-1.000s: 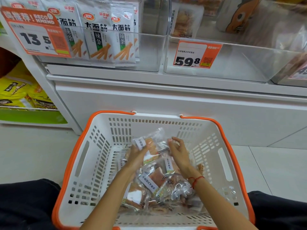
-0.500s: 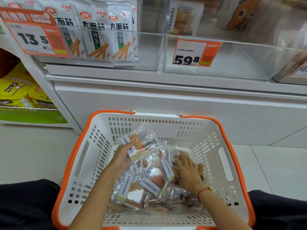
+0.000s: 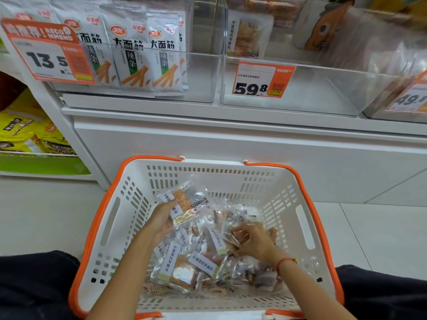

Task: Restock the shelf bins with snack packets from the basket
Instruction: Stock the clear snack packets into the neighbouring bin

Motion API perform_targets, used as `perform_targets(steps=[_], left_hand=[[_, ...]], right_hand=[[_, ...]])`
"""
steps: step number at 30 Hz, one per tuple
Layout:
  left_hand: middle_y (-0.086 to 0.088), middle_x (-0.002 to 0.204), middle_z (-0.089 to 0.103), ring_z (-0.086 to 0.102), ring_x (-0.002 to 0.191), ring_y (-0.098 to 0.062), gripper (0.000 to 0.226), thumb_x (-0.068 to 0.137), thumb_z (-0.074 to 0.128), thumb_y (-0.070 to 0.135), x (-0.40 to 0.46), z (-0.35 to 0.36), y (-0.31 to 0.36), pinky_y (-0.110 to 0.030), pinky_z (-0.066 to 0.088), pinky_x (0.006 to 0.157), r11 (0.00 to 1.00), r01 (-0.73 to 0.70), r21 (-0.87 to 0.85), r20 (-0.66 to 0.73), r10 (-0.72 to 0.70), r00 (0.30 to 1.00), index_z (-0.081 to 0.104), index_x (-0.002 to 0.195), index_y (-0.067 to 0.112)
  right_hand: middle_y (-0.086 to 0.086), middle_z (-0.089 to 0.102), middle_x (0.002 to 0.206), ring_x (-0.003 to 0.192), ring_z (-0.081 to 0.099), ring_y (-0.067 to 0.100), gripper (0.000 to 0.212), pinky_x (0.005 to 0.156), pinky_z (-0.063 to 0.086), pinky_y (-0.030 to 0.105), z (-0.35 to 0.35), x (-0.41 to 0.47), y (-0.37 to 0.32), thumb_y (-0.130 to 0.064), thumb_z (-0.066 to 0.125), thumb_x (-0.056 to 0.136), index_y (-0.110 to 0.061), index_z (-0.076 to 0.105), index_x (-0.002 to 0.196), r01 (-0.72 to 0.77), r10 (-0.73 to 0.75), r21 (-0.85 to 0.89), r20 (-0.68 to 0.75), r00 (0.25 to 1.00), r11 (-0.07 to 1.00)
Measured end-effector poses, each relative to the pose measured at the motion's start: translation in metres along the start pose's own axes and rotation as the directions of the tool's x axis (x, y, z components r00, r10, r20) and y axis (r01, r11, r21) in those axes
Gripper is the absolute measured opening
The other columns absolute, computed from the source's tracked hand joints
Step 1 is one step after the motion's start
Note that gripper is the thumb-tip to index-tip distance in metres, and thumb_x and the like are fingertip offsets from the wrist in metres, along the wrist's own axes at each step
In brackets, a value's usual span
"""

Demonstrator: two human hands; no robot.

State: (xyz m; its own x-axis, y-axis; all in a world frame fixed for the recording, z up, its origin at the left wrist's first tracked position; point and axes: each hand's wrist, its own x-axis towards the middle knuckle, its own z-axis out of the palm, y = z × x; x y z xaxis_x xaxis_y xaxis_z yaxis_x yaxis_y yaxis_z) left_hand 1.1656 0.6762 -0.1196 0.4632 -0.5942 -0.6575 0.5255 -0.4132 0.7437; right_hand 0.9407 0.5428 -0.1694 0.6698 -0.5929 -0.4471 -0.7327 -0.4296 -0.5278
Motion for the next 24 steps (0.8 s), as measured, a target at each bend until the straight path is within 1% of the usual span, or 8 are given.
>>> perform_targets(steps=[4, 7, 9, 13, 15, 17, 20, 24], left_hand=[[-0.009, 0.090, 0.066, 0.060, 0.082, -0.024, 0.014, 0.097, 0.047, 0.020, -0.003, 0.001, 0.004, -0.040, 0.049, 0.075, 0.993, -0.022, -0.118, 0.043, 0.027, 0.999, 0.057, 0.106, 0.015], [-0.008, 0.089, 0.069, 0.063, 0.079, -0.026, 0.015, 0.097, 0.047, 0.019, -0.001, -0.003, 0.004, -0.044, 0.048, 0.079, 0.993, -0.050, -0.107, 0.031, 0.053, 0.998, 0.058, 0.108, 0.019], [-0.002, 0.076, 0.073, 0.067, 0.071, -0.023, 0.015, 0.097, 0.046, 0.017, 0.000, -0.003, 0.005, -0.046, 0.050, 0.079, 0.997, -0.058, -0.045, 0.037, 0.059, 0.998, 0.059, 0.104, 0.021], [-0.008, 0.084, 0.072, 0.066, 0.071, -0.019, 0.020, 0.099, 0.039, 0.015, -0.007, 0.003, 0.010, -0.034, 0.053, 0.065, 0.991, -0.050, 0.123, 0.095, 0.038, 0.995, 0.059, 0.100, 0.012], [-0.014, 0.097, 0.071, 0.067, 0.077, -0.020, 0.025, 0.100, 0.034, 0.014, -0.007, 0.005, 0.010, -0.032, 0.054, 0.063, 0.984, -0.031, 0.173, 0.138, 0.007, 0.990, 0.056, 0.109, 0.007], [-0.009, 0.088, 0.073, 0.069, 0.074, -0.018, 0.027, 0.101, 0.031, 0.013, -0.009, 0.008, 0.010, -0.031, 0.055, 0.060, 0.983, -0.019, 0.184, 0.160, -0.011, 0.987, 0.056, 0.109, 0.008], [-0.013, 0.093, 0.067, 0.064, 0.087, -0.025, 0.035, 0.101, 0.027, 0.019, -0.013, 0.012, 0.012, -0.042, 0.053, 0.079, 0.971, -0.028, 0.237, 0.178, -0.015, 0.984, 0.056, 0.119, 0.008], [-0.025, 0.121, 0.059, 0.058, 0.107, -0.035, 0.046, 0.102, 0.017, 0.029, -0.017, 0.020, 0.012, -0.047, 0.049, 0.091, 0.965, -0.033, 0.262, 0.257, -0.037, 0.966, 0.055, 0.119, 0.009]], right_hand=[[0.002, 0.070, 0.087, 0.073, 0.065, 0.011, 0.029, 0.074, 0.054, 0.021, -0.036, -0.005, -0.004, 0.003, 0.059, 0.085, -0.012, 0.068, 0.108, -0.025, 0.027, 0.239, -0.008, 1.000, 0.971], [0.010, 0.068, 0.104, 0.091, 0.065, 0.014, 0.025, 0.084, 0.052, 0.027, -0.070, -0.013, -0.015, -0.003, 0.051, 0.094, -0.004, 0.062, 0.116, -0.066, 0.022, 0.694, 0.073, 0.997, 0.717], [0.007, 0.068, 0.112, 0.098, 0.066, 0.016, 0.027, 0.086, 0.054, 0.028, -0.087, -0.015, -0.025, -0.002, 0.047, 0.096, -0.007, 0.062, 0.117, -0.136, -0.062, 0.812, 0.208, 0.976, 0.568], [0.007, 0.068, 0.114, 0.100, 0.066, 0.023, 0.027, 0.088, 0.053, 0.037, -0.107, -0.011, -0.050, -0.004, 0.052, 0.094, -0.009, 0.060, 0.119, -0.095, -0.146, 0.669, 0.295, 0.944, 0.737], [0.006, 0.068, 0.112, 0.097, 0.067, 0.022, 0.026, 0.081, 0.056, 0.031, -0.112, -0.008, -0.063, -0.009, 0.055, 0.094, -0.011, 0.062, 0.119, -0.007, -0.166, 0.526, 0.282, 0.945, 0.850], [0.006, 0.068, 0.103, 0.084, 0.066, 0.014, 0.021, 0.066, 0.054, 0.020, -0.111, -0.004, -0.074, -0.010, 0.059, 0.092, -0.014, 0.066, 0.111, 0.085, -0.175, 0.353, 0.232, 0.957, 0.932], [0.006, 0.069, 0.098, 0.075, 0.065, 0.015, 0.022, 0.060, 0.054, 0.019, -0.100, 0.007, -0.083, -0.014, 0.074, 0.081, -0.014, 0.070, 0.102, 0.193, -0.199, 0.189, 0.017, 0.980, 0.963], [-0.004, 0.069, 0.081, 0.076, 0.063, 0.012, 0.027, 0.078, 0.051, 0.028, -0.080, 0.014, -0.088, -0.019, 0.081, 0.073, -0.020, 0.073, 0.098, 0.236, -0.216, 0.129, -0.157, 0.964, 0.963]])
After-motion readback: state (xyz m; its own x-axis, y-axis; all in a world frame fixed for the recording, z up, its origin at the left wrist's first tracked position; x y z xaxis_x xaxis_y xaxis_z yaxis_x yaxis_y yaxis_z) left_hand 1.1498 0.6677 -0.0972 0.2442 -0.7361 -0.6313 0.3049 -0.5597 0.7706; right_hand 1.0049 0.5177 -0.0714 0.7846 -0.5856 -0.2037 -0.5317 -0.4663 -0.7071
